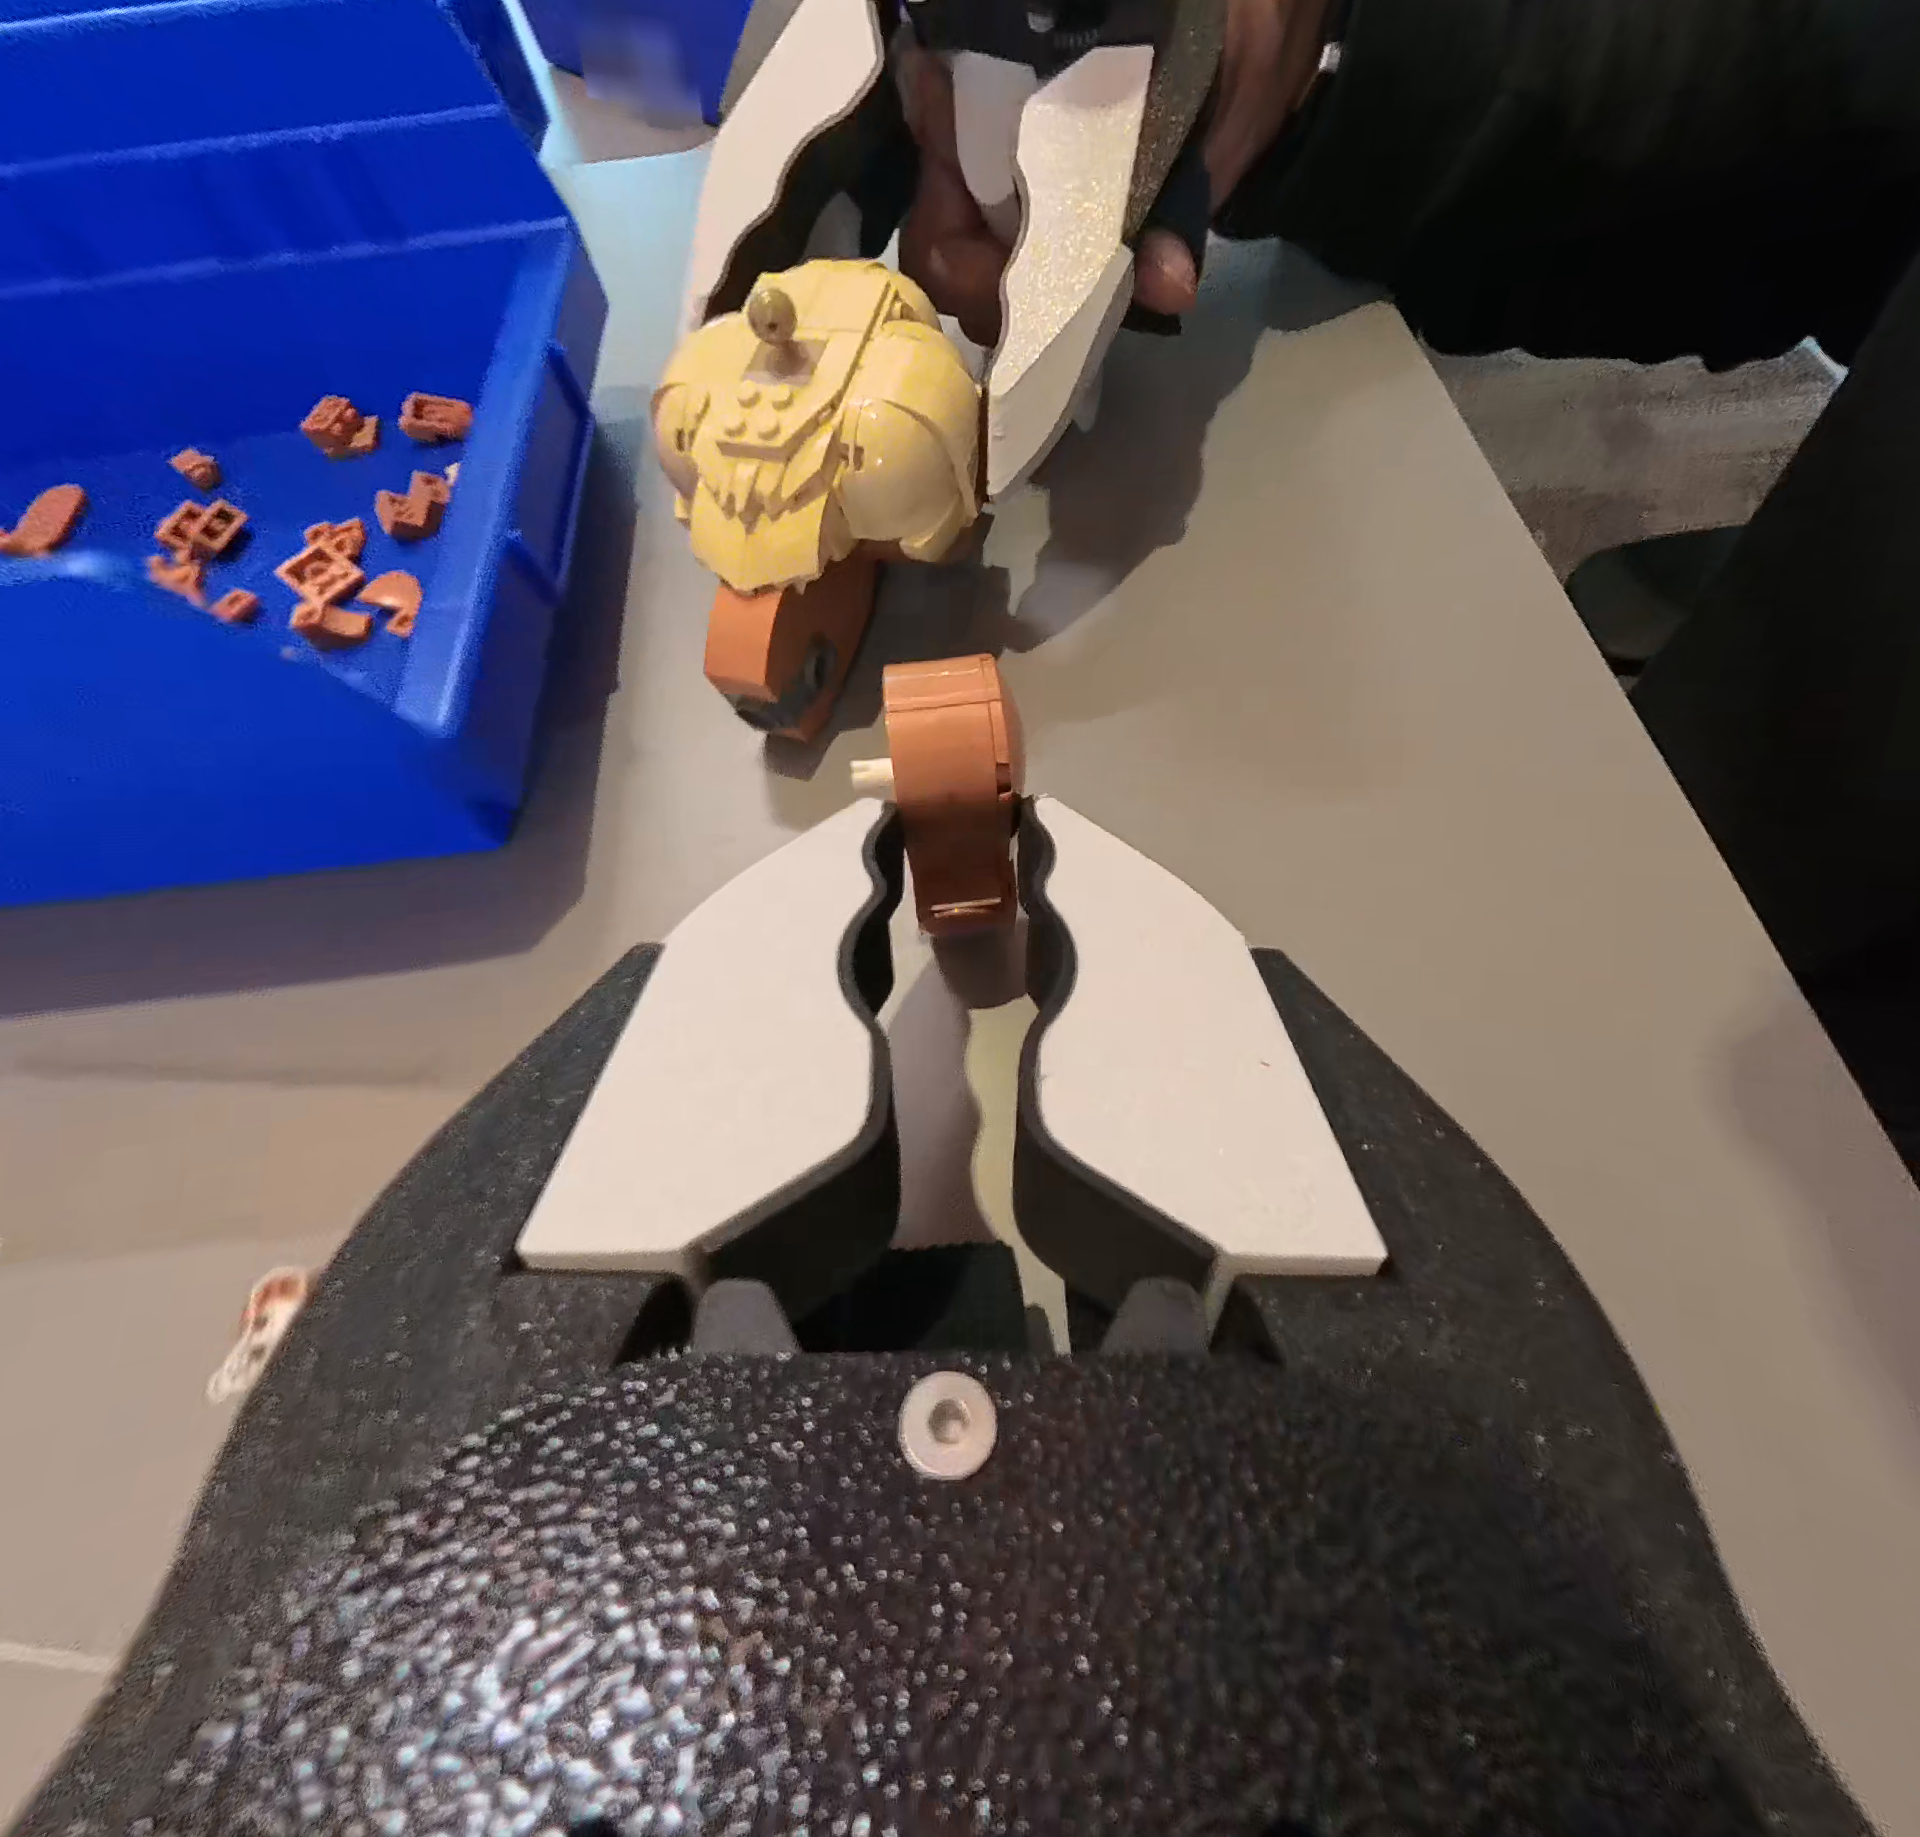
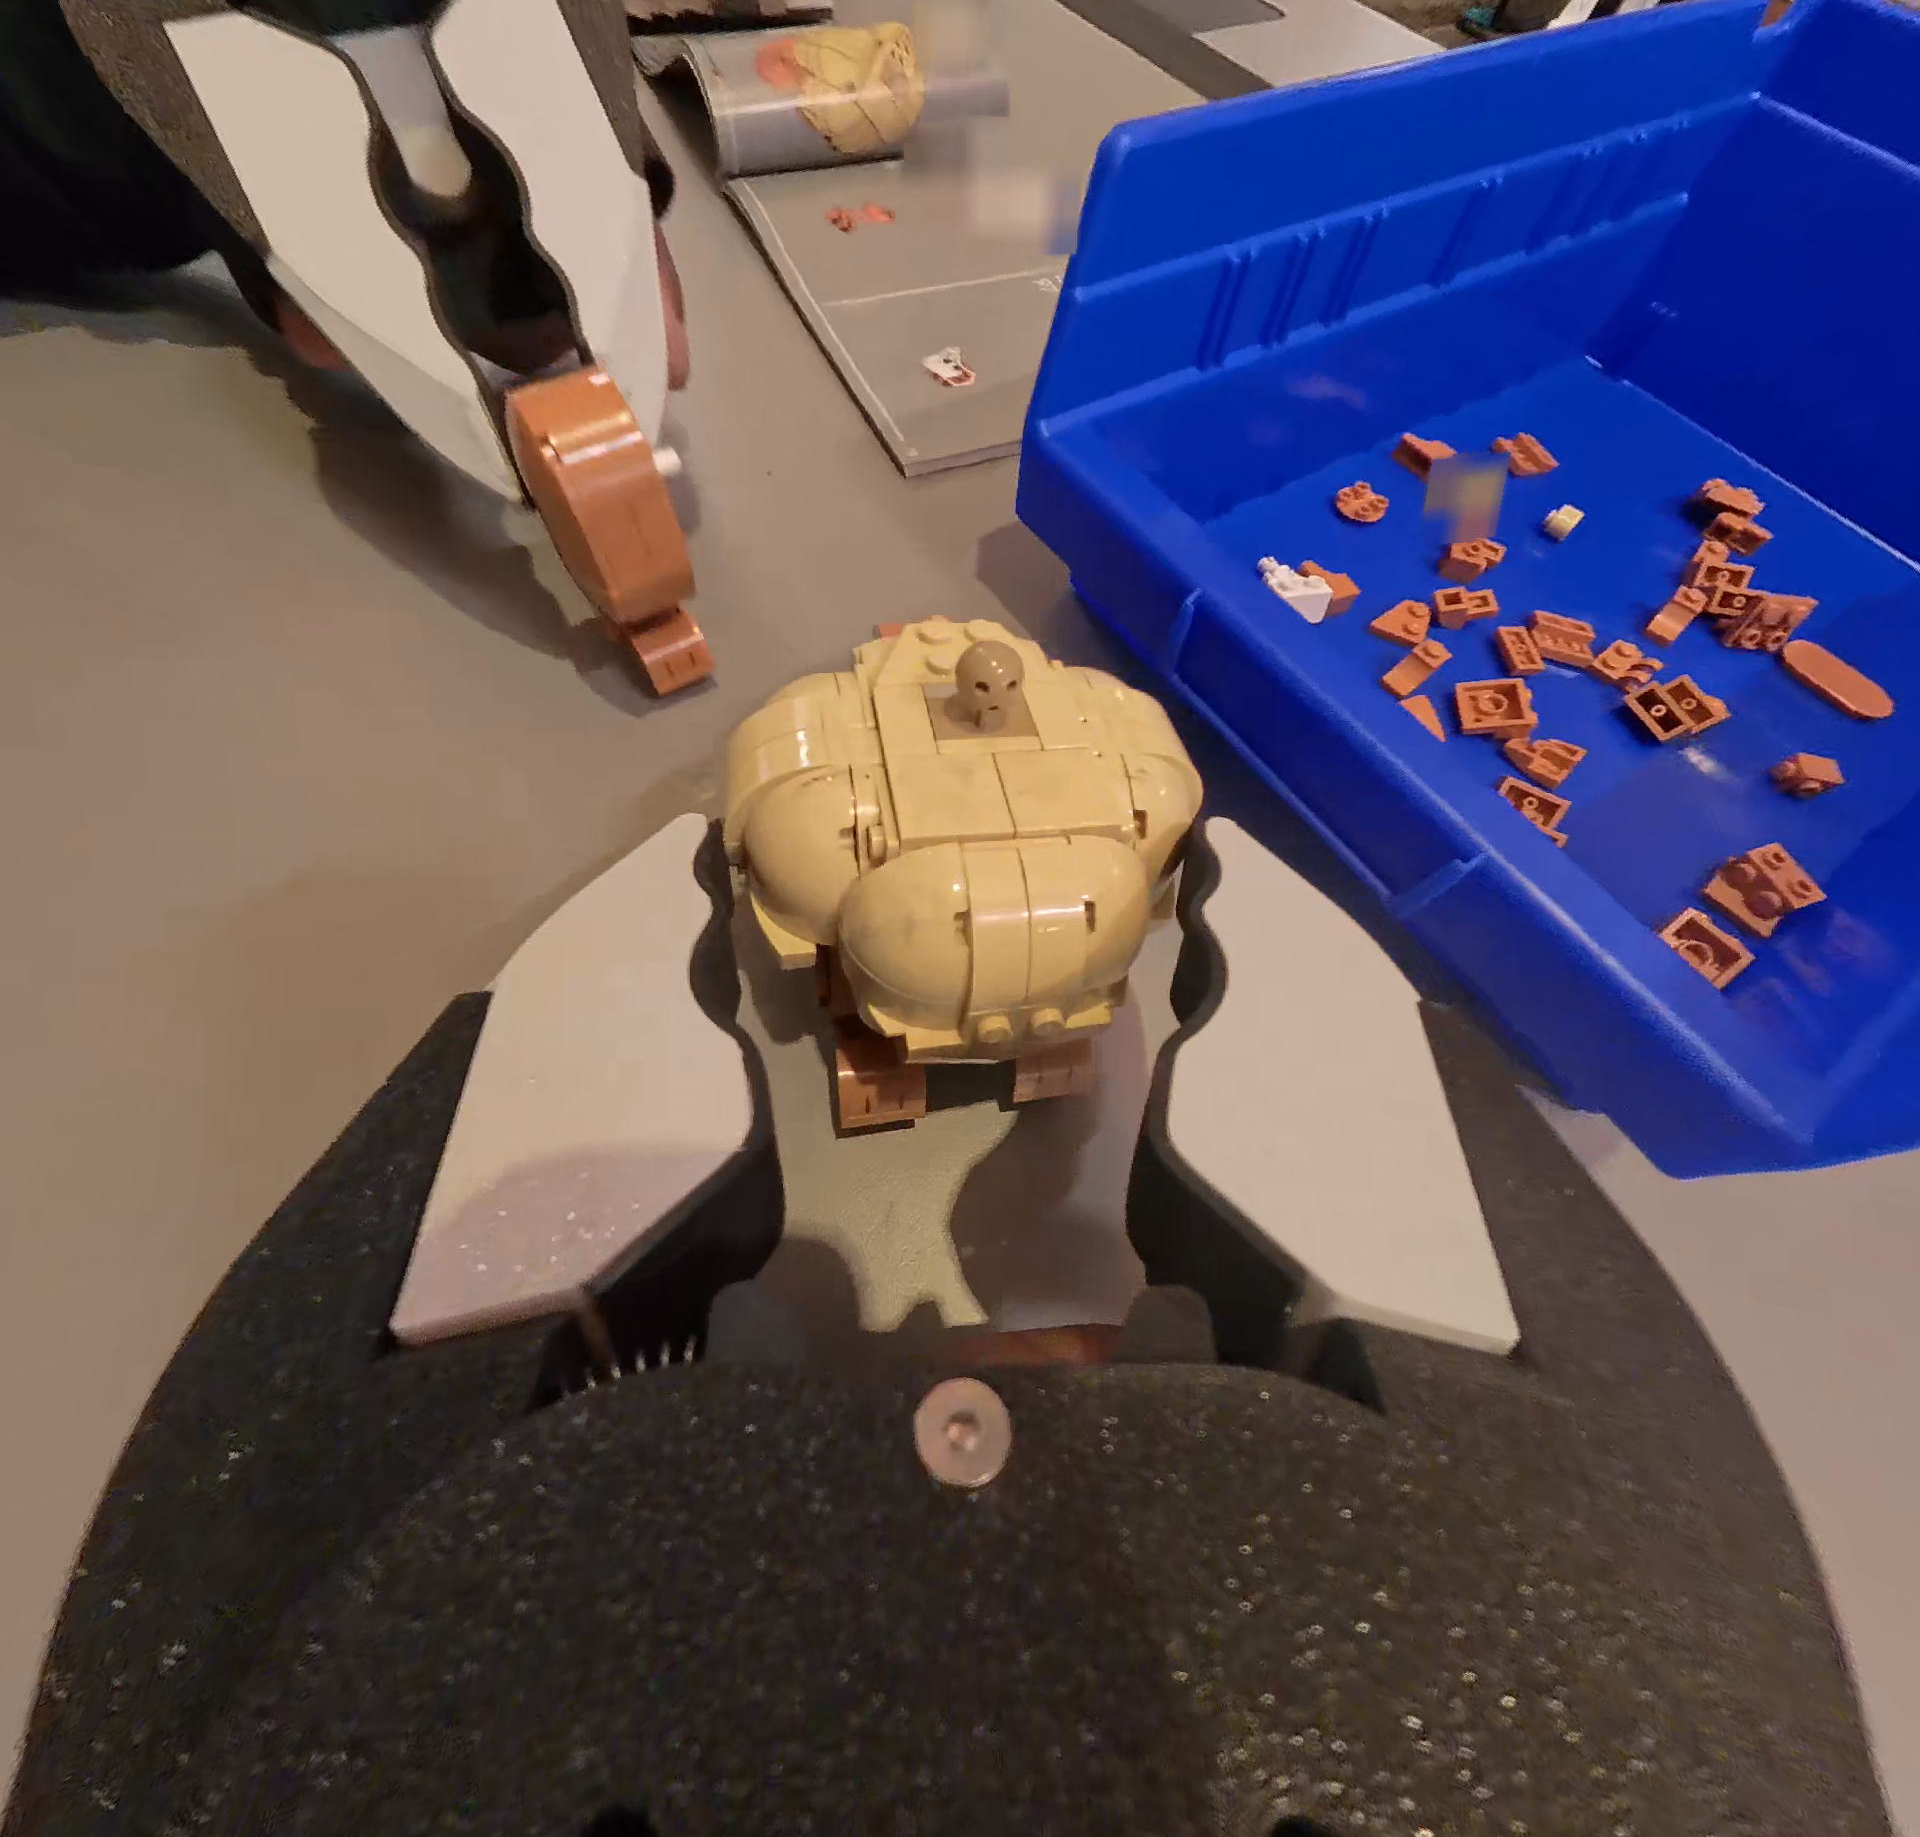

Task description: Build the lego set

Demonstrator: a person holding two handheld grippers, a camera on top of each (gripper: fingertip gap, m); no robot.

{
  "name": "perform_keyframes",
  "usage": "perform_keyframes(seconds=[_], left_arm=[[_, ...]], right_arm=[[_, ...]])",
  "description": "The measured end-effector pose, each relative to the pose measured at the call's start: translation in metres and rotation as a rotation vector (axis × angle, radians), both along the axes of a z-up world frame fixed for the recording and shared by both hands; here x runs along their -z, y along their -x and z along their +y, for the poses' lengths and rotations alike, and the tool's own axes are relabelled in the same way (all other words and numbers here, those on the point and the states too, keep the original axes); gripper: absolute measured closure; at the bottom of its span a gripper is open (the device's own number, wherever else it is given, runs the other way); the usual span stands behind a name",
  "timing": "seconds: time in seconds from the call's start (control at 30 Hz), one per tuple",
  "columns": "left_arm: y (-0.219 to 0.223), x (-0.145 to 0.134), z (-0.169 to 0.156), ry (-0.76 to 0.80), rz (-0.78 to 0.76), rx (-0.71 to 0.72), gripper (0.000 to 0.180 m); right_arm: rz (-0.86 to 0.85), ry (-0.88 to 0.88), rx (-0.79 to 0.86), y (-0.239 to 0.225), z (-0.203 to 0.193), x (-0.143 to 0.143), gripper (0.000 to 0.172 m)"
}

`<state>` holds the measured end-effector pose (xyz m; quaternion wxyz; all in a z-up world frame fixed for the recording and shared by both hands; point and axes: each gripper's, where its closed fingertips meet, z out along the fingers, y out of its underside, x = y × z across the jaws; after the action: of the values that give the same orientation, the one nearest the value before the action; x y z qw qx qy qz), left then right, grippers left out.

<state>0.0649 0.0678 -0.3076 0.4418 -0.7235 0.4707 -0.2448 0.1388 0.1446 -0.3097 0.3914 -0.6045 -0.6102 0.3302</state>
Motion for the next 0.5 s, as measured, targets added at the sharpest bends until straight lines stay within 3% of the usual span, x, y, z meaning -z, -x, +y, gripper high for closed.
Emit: perform_keyframes(seconds=[0.5], left_arm=[[-0.039,0.003,0.012,0.069,-0.048,0.089,0.16]], right_arm=[[0.134,0.076,-0.087,-0.006,-0.012,-0.016,0.09]])
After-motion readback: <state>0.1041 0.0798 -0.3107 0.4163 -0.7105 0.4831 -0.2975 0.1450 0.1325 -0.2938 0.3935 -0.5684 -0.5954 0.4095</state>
